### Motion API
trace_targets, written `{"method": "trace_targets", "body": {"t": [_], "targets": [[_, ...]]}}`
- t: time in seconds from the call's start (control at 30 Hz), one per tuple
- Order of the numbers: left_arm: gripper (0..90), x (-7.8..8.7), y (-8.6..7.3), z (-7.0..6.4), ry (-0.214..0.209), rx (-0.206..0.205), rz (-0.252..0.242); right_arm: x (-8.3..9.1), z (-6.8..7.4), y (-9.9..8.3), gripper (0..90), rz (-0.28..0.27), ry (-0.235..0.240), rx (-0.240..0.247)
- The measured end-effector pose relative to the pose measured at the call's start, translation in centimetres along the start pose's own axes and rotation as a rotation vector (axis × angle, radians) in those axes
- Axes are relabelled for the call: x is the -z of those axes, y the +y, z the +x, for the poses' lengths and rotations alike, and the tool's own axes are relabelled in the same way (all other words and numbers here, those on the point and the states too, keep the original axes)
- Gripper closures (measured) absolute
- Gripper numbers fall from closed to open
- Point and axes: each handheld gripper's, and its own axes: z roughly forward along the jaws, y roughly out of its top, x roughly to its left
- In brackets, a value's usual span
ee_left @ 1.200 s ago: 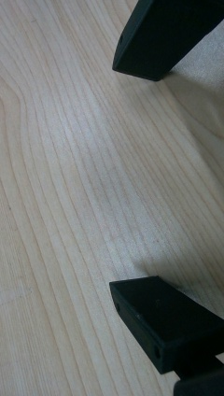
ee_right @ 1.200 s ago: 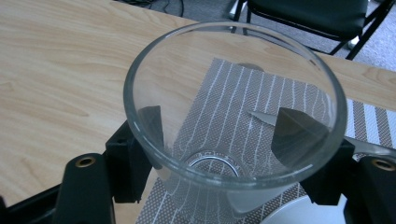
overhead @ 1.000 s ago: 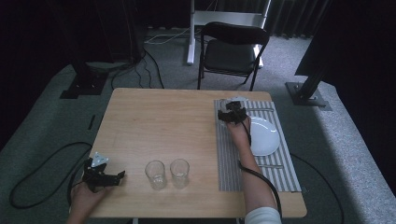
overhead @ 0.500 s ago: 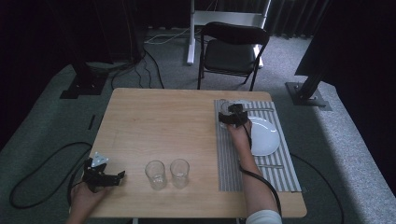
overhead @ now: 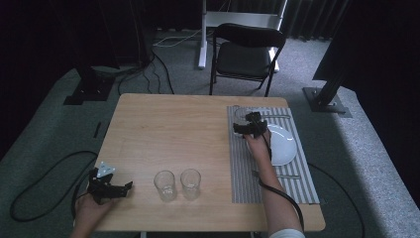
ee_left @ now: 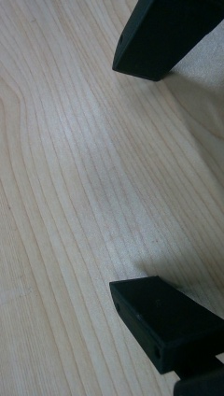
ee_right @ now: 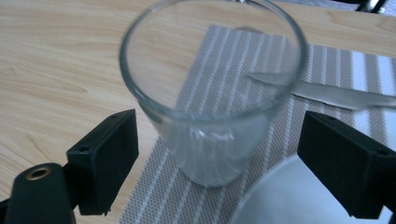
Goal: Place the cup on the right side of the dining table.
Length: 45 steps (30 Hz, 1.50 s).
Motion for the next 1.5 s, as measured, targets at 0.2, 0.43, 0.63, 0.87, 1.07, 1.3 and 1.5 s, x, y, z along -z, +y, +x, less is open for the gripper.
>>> {"method": "trace_targets", "body": {"t": [0.2, 0.43, 0.63, 0.87, 1.07, 1.3, 1.5], "targets": [[0.1, 0.0, 0.0, 0.0, 0.0, 0.0, 0.0, 1.3, -0.3, -0.8, 12.8, -0.018, 0.011, 0.002], [0.2, 0.0, 0.0, 0.0, 0.0, 0.0, 0.0, 2.5, -0.5, -2.1, 12.8, -0.05, 0.024, 0.018], [0.2, 0.0, 0.0, 0.0, 0.0, 0.0, 0.0, 3.6, -0.8, -3.4, 12.8, -0.059, 0.044, 0.028], [0.2, 0.0, 0.0, 0.0, 0.0, 0.0, 0.0, 5.2, -1.3, -5.4, 12.9, -0.093, 0.05, 0.017], [0.2, 0.0, 0.0, 0.0, 0.0, 0.0, 0.0, 6.7, -1.4, -6.9, 13.0, -0.112, 0.054, 0.024], [0.2, 0.0, 0.0, 0.0, 0.0, 0.0, 0.0, 8.7, -1.6, -9.2, 13.0, -0.141, 0.067, 0.025], [0.2, 0.0, 0.0, 0.0, 0.0, 0.0, 0.0, 9.9, -1.8, -10.8, 13.0, -0.151, 0.062, 0.026]]}}
